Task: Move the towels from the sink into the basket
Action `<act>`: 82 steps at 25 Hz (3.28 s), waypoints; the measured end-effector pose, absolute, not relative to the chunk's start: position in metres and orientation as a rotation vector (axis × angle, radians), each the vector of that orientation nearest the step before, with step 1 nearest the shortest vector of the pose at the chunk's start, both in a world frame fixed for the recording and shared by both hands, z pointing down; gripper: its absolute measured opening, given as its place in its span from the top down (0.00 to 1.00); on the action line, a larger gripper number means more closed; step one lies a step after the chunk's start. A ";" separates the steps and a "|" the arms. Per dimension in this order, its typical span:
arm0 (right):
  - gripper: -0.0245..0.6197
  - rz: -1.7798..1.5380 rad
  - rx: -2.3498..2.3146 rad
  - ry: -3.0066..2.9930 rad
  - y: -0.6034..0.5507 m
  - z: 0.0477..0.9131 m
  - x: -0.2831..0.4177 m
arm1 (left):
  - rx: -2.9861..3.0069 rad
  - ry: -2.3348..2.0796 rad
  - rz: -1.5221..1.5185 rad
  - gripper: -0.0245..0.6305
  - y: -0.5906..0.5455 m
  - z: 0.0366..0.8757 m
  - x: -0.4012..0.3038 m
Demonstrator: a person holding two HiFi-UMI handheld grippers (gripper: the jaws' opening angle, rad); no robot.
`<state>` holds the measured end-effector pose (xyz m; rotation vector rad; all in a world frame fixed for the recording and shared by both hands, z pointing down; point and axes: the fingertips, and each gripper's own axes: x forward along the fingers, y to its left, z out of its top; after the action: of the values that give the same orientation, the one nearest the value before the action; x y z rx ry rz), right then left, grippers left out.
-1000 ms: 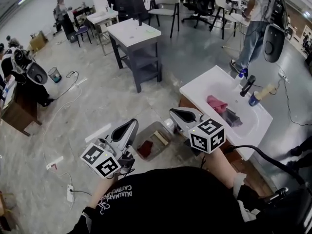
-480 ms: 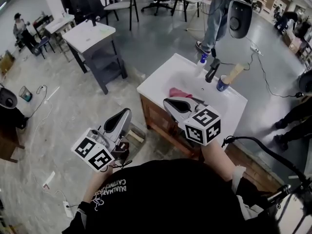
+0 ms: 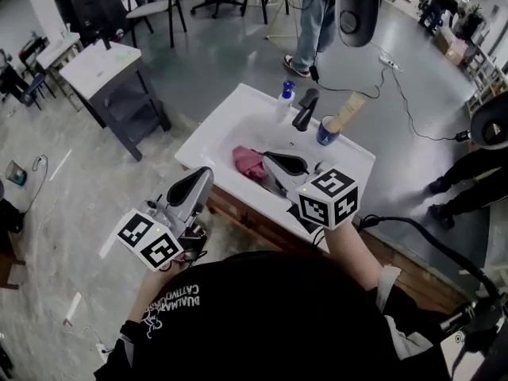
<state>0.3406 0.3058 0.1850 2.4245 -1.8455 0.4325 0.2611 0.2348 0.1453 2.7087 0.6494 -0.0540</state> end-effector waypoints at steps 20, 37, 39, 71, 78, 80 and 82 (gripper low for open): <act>0.95 0.761 2.428 -1.707 0.327 0.312 0.437 | 2.643 0.523 0.276 0.96 0.246 0.246 0.330; 0.81 1.260 2.401 -1.644 0.298 0.436 0.490 | 2.626 0.216 0.440 0.96 0.191 0.289 0.293; 0.79 1.302 2.385 -1.646 0.294 0.448 0.490 | 2.615 0.177 0.441 0.96 0.185 0.291 0.287; 0.89 1.257 2.249 -1.608 0.273 0.444 0.443 | 2.620 0.082 0.313 0.96 0.166 0.277 0.227; 0.89 1.077 2.362 -1.565 0.277 0.384 0.428 | 2.627 0.145 0.201 0.96 0.161 0.252 0.207; 0.89 1.039 2.404 -1.552 0.278 0.367 0.419 | 2.633 0.167 0.183 0.96 0.159 0.243 0.198; 0.89 0.999 2.450 -1.534 0.280 0.348 0.409 | 2.640 0.186 0.159 0.96 0.156 0.233 0.188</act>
<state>0.4091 0.2799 0.3481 2.4495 -1.5339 0.9993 0.1880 0.1565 0.2332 2.6396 0.1858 0.1589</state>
